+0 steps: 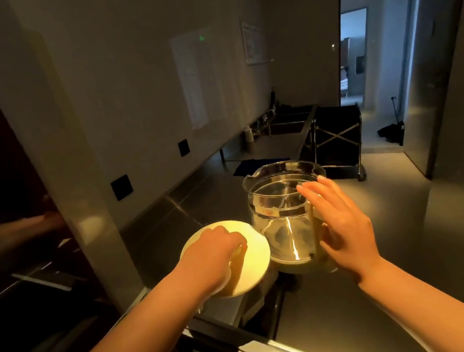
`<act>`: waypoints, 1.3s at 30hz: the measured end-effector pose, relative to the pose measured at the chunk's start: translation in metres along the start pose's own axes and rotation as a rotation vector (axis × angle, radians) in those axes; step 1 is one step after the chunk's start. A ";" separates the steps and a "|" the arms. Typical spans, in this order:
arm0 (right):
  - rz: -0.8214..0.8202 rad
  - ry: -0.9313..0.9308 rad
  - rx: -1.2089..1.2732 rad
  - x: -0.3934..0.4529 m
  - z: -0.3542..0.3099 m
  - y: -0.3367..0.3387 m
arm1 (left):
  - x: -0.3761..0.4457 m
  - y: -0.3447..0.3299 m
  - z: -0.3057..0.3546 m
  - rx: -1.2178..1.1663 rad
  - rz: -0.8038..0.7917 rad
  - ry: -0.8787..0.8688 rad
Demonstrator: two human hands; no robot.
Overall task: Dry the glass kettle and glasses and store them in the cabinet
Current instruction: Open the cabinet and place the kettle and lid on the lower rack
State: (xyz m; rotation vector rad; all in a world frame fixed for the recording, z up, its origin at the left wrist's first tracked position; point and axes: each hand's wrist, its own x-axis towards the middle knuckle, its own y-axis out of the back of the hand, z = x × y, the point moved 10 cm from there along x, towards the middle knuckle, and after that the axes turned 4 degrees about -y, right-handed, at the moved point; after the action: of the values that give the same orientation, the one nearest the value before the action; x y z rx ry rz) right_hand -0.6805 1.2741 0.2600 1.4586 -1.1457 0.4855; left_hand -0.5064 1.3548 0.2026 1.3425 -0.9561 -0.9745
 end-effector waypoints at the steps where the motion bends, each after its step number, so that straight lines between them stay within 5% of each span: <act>1: 0.003 0.009 0.013 0.000 -0.005 0.004 | -0.006 0.003 0.000 0.015 -0.013 0.008; 9: -0.022 0.045 0.190 0.008 -0.024 0.016 | -0.053 0.024 -0.003 0.038 -0.054 0.165; 18: -0.039 0.149 0.393 0.005 -0.063 0.004 | -0.141 0.025 -0.020 -0.220 -0.024 0.463; 39: -0.142 0.285 0.736 -0.053 -0.193 -0.027 | -0.322 0.001 -0.047 -0.125 0.034 0.896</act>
State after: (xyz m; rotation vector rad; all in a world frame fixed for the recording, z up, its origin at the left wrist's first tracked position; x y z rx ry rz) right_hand -0.6223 1.4672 0.2513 1.9940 -0.6443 1.0498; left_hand -0.5653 1.6745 0.2053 1.4374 -0.2246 -0.3101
